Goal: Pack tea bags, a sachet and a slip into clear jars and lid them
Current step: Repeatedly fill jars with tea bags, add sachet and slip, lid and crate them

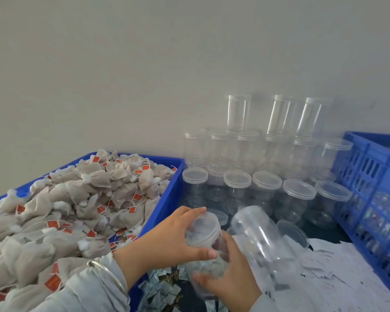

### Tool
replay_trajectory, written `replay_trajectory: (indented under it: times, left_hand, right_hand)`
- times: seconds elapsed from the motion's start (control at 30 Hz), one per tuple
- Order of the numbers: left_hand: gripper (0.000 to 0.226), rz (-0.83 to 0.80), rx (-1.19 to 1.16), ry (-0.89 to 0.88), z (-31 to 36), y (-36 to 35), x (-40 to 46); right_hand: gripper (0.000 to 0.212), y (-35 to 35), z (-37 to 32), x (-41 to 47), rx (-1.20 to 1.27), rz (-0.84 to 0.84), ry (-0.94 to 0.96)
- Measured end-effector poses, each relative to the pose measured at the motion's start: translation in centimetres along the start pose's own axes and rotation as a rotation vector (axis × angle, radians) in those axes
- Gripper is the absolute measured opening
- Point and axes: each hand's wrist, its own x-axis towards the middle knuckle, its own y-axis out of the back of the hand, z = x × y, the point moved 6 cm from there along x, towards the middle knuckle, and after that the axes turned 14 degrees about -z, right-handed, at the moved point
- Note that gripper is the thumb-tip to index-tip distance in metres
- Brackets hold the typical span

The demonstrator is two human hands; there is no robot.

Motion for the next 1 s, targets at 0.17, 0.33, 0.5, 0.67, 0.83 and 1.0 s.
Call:
replay_trajectory:
  times: [0.17, 0.33, 0.5, 0.67, 0.83, 1.0]
  left_hand:
    - [0.106, -0.017, 0.043, 0.036, 0.1, -0.6, 0.1]
    - [0.093, 0.009, 0.05, 0.049, 0.1, -1.1, 0.4]
    - [0.09, 0.008, 0.053, 0.05, 0.3, -1.2, 0.4]
    - [0.088, 0.001, 0.063, 0.05, 0.6, -1.5, 0.3]
    - [0.089, 0.076, 0.06, 0.041, 0.9, -1.3, 0.1]
    - [0.094, 0.05, 0.011, 0.134, 0.4, -1.9, 0.3]
  right_hand:
    - [0.088, -0.1, 0.7, -0.7, -0.03, 0.101, -0.005]
    - [0.092, 0.4, 0.9, -0.8, -0.18, 0.163, -0.003]
    - [0.095, 1.0, 0.4, -1.3, -0.33, 0.213, 0.048]
    - [0.09, 1.1, -0.3, -1.9, -0.414, 0.31, 0.129]
    - [0.087, 1.2, -1.3, -2.4, -0.595, 0.454, 0.237]
    - [0.081, 1.4, -1.5, -2.8, -0.785, 0.544, 0.278]
